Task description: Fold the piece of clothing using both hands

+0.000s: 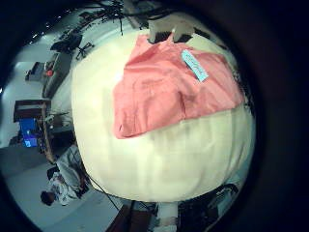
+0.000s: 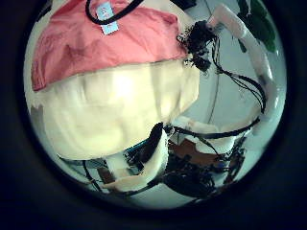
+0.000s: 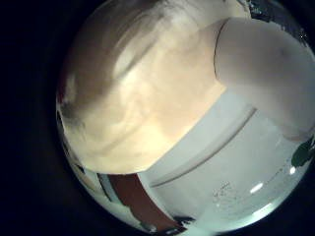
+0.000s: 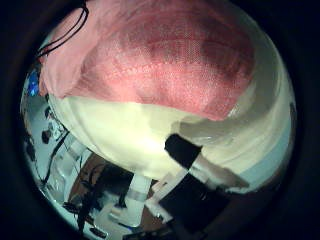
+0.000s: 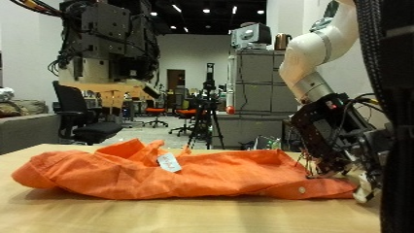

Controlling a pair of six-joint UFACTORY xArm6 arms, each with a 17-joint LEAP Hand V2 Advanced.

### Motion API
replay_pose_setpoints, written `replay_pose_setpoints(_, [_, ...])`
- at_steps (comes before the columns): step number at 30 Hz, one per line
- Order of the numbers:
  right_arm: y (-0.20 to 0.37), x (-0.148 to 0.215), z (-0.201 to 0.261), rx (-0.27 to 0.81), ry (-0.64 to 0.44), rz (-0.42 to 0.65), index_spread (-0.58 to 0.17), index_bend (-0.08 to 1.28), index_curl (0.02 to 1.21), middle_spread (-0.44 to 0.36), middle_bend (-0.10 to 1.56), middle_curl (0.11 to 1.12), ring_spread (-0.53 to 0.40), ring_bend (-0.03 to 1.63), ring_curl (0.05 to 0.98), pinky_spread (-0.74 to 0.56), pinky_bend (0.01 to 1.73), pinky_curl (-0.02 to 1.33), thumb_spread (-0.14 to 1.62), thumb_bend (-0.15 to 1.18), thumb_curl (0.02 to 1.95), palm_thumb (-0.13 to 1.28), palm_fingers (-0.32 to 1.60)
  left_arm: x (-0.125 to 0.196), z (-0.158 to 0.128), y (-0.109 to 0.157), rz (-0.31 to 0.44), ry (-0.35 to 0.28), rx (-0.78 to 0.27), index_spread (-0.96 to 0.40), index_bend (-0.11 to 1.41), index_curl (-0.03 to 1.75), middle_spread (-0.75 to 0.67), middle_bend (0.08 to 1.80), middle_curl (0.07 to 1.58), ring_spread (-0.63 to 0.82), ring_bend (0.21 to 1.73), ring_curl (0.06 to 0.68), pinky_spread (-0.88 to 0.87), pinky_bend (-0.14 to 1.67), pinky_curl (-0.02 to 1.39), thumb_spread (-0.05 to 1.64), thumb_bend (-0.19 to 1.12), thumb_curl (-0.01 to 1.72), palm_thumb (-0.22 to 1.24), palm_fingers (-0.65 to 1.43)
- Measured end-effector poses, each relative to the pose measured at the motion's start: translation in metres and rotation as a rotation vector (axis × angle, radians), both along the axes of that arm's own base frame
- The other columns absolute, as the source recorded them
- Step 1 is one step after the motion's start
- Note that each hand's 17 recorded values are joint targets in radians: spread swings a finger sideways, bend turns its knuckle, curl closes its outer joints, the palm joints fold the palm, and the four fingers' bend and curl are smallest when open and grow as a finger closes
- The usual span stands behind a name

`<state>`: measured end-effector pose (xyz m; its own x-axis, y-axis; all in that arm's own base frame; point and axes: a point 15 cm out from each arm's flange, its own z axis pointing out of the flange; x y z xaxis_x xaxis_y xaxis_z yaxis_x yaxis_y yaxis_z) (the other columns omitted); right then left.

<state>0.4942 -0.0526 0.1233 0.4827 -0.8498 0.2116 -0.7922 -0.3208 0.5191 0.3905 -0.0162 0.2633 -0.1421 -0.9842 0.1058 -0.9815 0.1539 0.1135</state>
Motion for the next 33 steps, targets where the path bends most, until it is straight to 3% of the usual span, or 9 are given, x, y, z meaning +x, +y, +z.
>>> replay_pose_setpoints(3, [-0.004, -0.004, 0.003, 0.0, 0.001, -0.006, -0.37, 0.22, 0.33, -0.127, 0.39, 0.38, -0.159, 0.55, 0.265, -0.01, 0.24, 0.25, 0.92, -0.01, 0.33, 0.6, 0.82, 0.0, 0.0, 0.001, 0.001, 0.0, 0.002, 0.13, 0.16, 0.31, 0.4, 0.18, 0.26, 0.57, 0.38, 0.243, 0.53, 0.26, 0.31, 1.1, -0.02, 0.27, 0.21, -0.02])
replay_pose_setpoints(7, [-0.014, -0.017, 0.011, -0.009, -0.006, -0.005, -0.41, 0.25, 0.38, -0.194, 0.46, 0.43, -0.303, 0.68, 0.324, -0.32, 0.44, 0.3, 0.91, -0.02, 0.34, 0.64, 1.2, 0.0, 0.0, 0.002, 0.002, 0.0, 0.002, 0.13, 0.16, 0.3, 0.4, 0.18, 0.26, 0.57, 0.38, 0.241, 0.54, 0.26, 0.31, 1.1, -0.02, 0.27, 0.21, -0.02])
replay_pose_setpoints(12, [-0.019, -0.029, 0.018, 0.007, -0.038, 0.013, -0.391, 0.52, 0.51, -0.206, 0.71, 0.53, -0.316, 0.85, 0.411, -0.54, 0.65, 0.38, 0.9, -0.01, 0.35, 0.72, 1.53, 0.001, 0.001, 0.006, 0.009, -0.002, 0.005, 0.13, 0.16, 0.3, 0.4, 0.18, 0.26, 0.57, 0.37, 0.239, 0.54, 0.26, 0.31, 1.1, -0.02, 0.27, 0.21, -0.02])
replay_pose_setpoints(19, [-0.026, -0.054, 0.048, 0.018, -0.084, 0.018, -0.307, 0.83, 0.65, -0.157, 0.97, 0.62, -0.248, 1.09, 0.501, -0.53, 0.88, 0.48, 0.97, 0.02, 0.38, 0.89, 1.43, 0.002, 0.002, 0.011, 0.018, -0.005, 0.005, 0.13, 0.16, 0.3, 0.39, 0.18, 0.27, 0.57, 0.38, 0.236, 0.54, 0.25, 0.31, 1.1, -0.02, 0.27, 0.21, -0.02])
replay_pose_setpoints(33, [-0.031, -0.054, 0.165, 0.046, -0.331, 0.065, -0.239, 1.01, 0.73, -0.115, 1.17, 0.67, -0.205, 1.24, 0.552, -0.43, 1.08, 0.58, 1.09, 0.01, 0.47, 1.06, 1.26, -0.005, -0.012, 0.036, 0.045, 0.04, 0.036, 0.13, 0.18, 0.32, 0.37, 0.18, 0.28, 0.57, 0.37, 0.23, 0.54, 0.23, 0.31, 1.1, -0.02, 0.27, 0.21, 0.0])
